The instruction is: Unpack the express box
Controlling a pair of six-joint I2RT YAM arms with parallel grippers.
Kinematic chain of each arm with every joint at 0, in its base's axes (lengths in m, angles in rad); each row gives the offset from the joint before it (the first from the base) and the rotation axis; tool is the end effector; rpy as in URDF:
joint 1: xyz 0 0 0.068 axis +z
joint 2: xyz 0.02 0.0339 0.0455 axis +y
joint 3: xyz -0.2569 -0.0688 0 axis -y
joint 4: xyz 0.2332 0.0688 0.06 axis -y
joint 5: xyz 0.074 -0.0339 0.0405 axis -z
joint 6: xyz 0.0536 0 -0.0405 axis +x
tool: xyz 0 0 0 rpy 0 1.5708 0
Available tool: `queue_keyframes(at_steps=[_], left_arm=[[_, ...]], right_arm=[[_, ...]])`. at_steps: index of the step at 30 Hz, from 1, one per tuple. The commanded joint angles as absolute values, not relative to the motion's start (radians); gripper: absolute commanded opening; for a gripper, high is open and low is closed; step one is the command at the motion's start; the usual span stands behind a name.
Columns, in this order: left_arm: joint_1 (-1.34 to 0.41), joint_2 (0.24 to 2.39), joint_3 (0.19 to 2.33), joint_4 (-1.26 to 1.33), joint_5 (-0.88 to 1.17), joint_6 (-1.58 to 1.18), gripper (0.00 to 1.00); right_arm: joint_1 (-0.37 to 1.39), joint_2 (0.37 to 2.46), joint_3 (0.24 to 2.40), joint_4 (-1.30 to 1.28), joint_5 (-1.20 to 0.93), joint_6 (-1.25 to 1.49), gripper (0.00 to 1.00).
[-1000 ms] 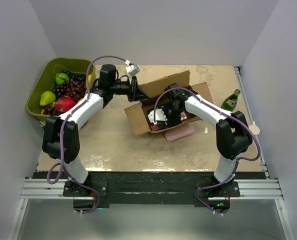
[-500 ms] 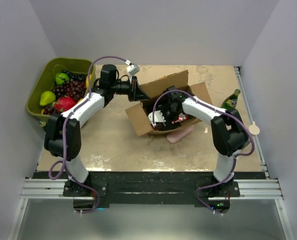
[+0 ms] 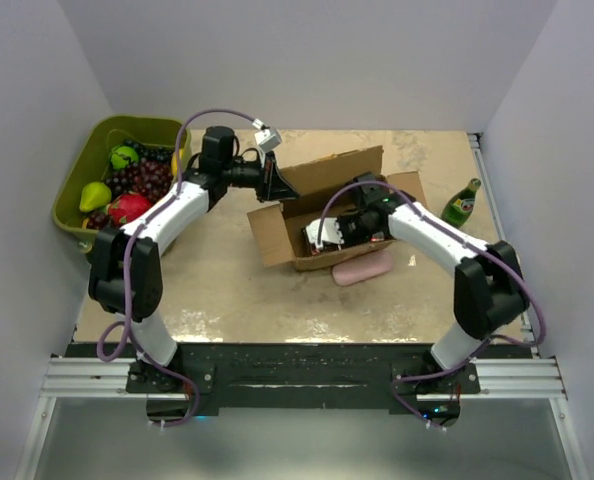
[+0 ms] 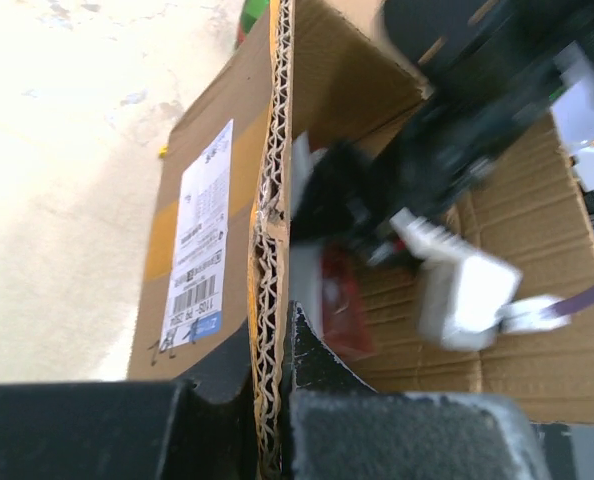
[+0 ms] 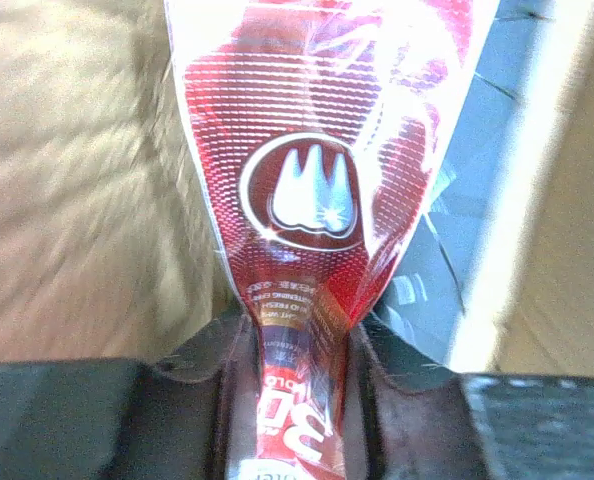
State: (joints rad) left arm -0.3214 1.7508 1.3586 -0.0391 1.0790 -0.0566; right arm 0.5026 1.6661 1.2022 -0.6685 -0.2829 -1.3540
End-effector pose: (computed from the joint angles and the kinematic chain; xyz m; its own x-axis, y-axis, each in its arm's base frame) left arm 0.3595 -0.1695 0.2910 -0.4474 0.1208 -0.8861 0.8850 0.2022 -0.4193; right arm 0.2847 0.1736 0.2049 0.3825 -0.8599 -0.3381 -0.8967 -0.2572 -0.3602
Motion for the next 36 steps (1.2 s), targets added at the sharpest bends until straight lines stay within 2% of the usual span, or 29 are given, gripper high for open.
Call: queue_keyframes(at_steps=[1,10,14,16,19,24,28,31,34,35,36], left_arm=[[-0.318,1.717,1.419,-0.074,1.014,0.055,0.00],[-0.316,1.694,1.427,-0.149,0.810,0.126,0.00],[-0.308,1.686,1.433,-0.173,0.674,0.159,0.00],[-0.302,1.695,1.440,-0.178,0.634,0.161,0.00],[-0.296,1.712,1.462,-0.183,0.624,0.161,0.00],[-0.295,1.717,1.473,-0.175,0.640,0.161,0.00],[-0.295,1.701,1.462,-0.190,0.667,0.167,0.00],[-0.295,1.680,1.445,-0.195,0.687,0.172,0.00],[-0.295,1.666,1.430,-0.201,0.706,0.179,0.00],[-0.295,1.661,1.428,-0.201,0.709,0.183,0.00],[-0.295,1.660,1.428,-0.201,0.712,0.184,0.00]], right_arm=[[0.495,1.507,1.368,-0.778,-0.426,-1.195,0.16],[0.491,1.436,1.612,-0.814,-0.500,-0.921,0.16],[0.492,1.444,1.790,-1.070,-0.535,-0.989,0.18],[0.494,1.399,1.792,-1.214,-0.545,-1.064,0.20],[0.494,1.284,1.702,-1.304,-0.529,-1.222,0.21],[0.492,1.134,1.364,-1.336,-0.470,-1.457,0.24],[0.494,1.133,1.101,-1.202,-0.385,-1.522,0.27],[0.494,1.176,0.995,-1.073,-0.356,-1.529,0.32],[0.494,1.247,0.945,-0.973,-0.348,-1.537,0.40],[0.495,1.284,0.939,-0.953,-0.345,-1.534,0.45],[0.495,1.301,0.937,-0.937,-0.338,-1.532,0.54]])
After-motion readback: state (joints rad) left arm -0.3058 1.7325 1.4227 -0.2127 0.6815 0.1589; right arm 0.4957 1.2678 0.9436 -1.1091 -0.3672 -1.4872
